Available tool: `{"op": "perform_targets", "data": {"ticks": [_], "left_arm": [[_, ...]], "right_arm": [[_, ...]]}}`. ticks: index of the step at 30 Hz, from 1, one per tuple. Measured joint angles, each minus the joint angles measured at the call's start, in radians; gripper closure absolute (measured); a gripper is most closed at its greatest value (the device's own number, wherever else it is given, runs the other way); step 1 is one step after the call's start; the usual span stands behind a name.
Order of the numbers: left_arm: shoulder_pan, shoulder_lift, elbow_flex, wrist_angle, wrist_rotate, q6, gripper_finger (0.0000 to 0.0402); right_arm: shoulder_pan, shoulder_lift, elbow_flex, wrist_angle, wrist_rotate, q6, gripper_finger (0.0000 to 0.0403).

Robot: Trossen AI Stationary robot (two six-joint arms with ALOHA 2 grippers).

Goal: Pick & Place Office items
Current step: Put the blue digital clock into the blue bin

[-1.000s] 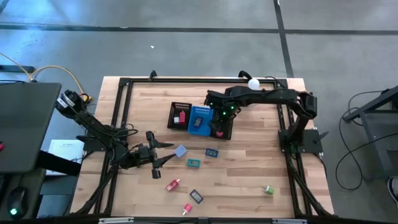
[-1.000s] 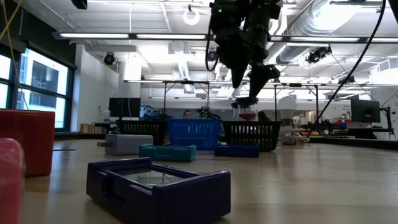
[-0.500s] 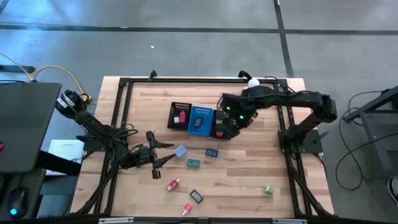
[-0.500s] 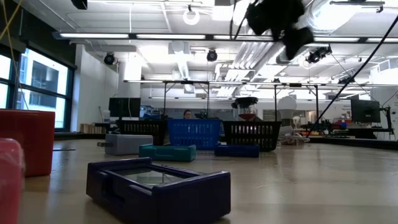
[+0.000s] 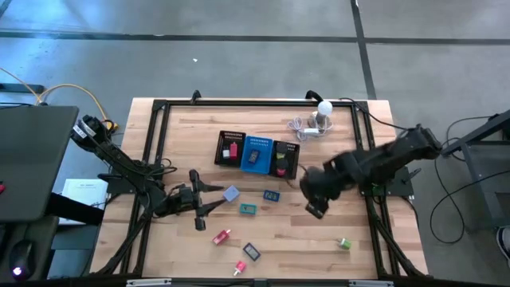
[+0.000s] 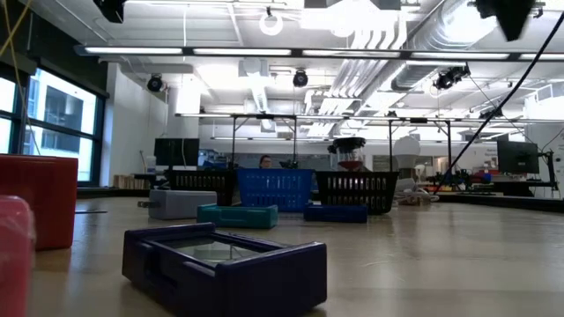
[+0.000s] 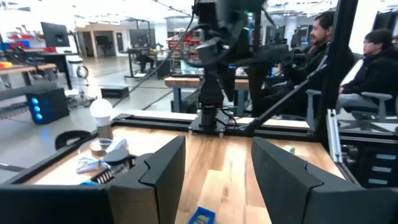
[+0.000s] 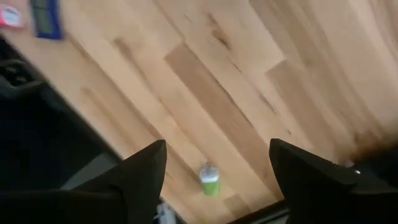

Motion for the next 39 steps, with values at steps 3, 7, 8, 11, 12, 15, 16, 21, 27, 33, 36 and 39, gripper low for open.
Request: {"op": "perform_targets", "data": {"ticks": [3,7,8,11,12,15,16,21,27,33,36,39], "left_arm": [[0.0,0.0,0.0,-0.009,0.014,-0.039,0.0224],[0.0,0.0,0.0,-0.009,0.013,-0.088,0.0224],[0.0,0.0,0.0,-0.009,0.013,-0.099,0.0224],[0.0,0.0,0.0,-0.008,0.013,-0.168,0.0224],[0.0,0.0,0.0,-0.007,0.013,-0.189,0.0224],[0.0,0.0,0.0,-0.01,0.017,-0.244,0.0224],[0.0,0.0,0.0,-0.013,0.026,-0.249,0.0224],[0.023,0.0,0.0,-0.042,0.105,-0.285,0.0224],[0.047,0.0,0.0,-0.046,0.18,-0.328,0.0224],[0.046,0.0,0.0,-0.063,0.254,-0.359,0.0224],[0.047,0.0,0.0,-0.096,0.255,-0.361,0.0224],[0.047,0.0,0.0,-0.115,0.257,-0.362,0.0224]], "right_arm": [[0.107,0.0,-0.05,-0.009,0.095,0.109,0.0129],[0.237,0.0,-0.118,-0.016,0.151,0.301,0.0129],[0.262,0.001,-0.135,-0.009,0.152,0.342,0.0129],[0.321,0.001,-0.189,0.02,0.153,0.442,0.0129],[0.337,0.001,-0.202,0.023,0.158,0.464,0.0129],[0.384,0.001,-0.233,0.048,0.225,0.514,0.0129],[0.396,0.001,-0.241,0.07,0.262,0.518,0.0129],[0.438,0.013,-0.285,0.247,0.525,0.487,0.0129],[0.439,0.086,-0.403,0.548,0.716,0.359,0.0129],[0.425,0.211,-0.492,0.799,0.831,0.318,0.0129],[0.412,0.288,-0.496,0.883,0.901,0.234,0.0129],[0.384,0.371,-0.496,0.978,0.96,0.121,0.0129]]}}
